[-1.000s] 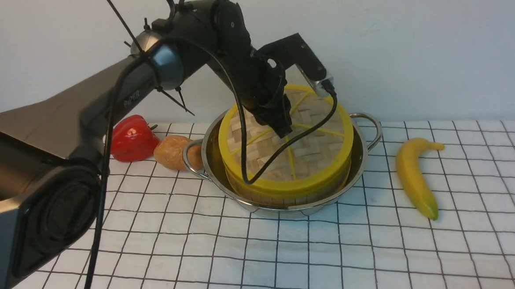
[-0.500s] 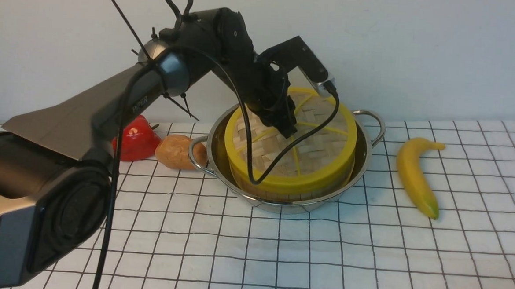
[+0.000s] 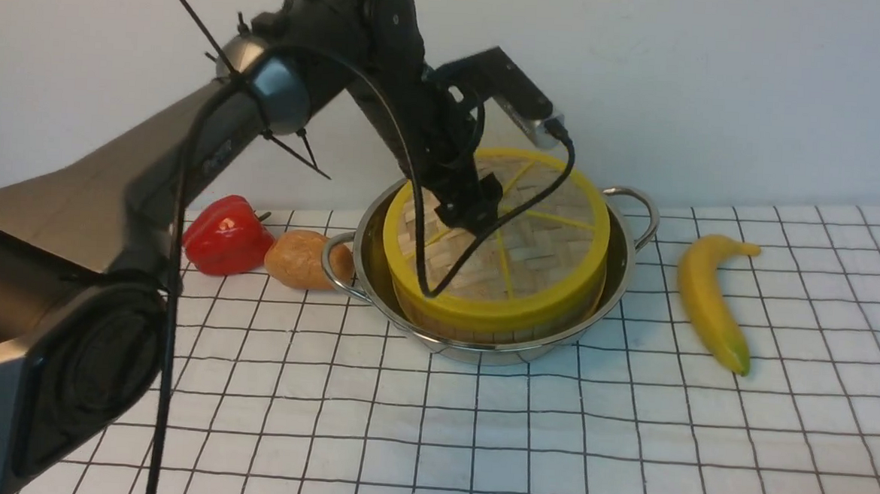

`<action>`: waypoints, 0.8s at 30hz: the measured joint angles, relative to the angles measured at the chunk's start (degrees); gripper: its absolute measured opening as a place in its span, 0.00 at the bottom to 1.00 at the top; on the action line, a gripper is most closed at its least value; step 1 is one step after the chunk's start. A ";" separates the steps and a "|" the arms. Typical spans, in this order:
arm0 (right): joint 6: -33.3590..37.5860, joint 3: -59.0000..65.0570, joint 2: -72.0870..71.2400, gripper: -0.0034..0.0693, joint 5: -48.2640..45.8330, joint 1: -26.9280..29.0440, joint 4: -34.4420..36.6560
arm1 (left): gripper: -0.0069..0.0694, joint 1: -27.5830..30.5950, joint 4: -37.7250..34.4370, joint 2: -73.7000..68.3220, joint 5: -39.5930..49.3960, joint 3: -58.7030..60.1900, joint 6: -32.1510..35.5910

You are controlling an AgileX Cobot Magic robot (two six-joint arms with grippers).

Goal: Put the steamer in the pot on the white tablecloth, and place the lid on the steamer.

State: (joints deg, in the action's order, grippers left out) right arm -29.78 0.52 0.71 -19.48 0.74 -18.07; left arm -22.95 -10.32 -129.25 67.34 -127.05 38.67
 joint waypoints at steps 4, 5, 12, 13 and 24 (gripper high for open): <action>0.00 0.00 0.00 0.38 0.00 0.00 0.00 | 0.85 -0.04 0.22 7.32 1.79 -4.54 -10.37; 0.00 0.00 0.00 0.38 0.00 0.00 0.00 | 0.85 -0.04 0.11 7.66 1.79 -4.54 -11.10; 0.00 0.00 -0.05 0.38 0.00 0.00 0.00 | 0.63 -0.04 -2.95 17.16 1.71 -6.36 -31.09; 0.00 0.00 -0.05 0.38 0.00 0.00 0.00 | 0.60 -0.04 -3.00 17.88 1.40 -6.36 -32.19; 0.00 0.00 -0.05 0.38 0.00 0.00 0.00 | 0.34 0.92 3.70 23.83 1.92 0.75 -33.98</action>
State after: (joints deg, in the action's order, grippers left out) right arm -29.78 0.52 0.66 -19.48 0.74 -18.07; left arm -22.03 -6.62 -105.42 69.26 -126.30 4.68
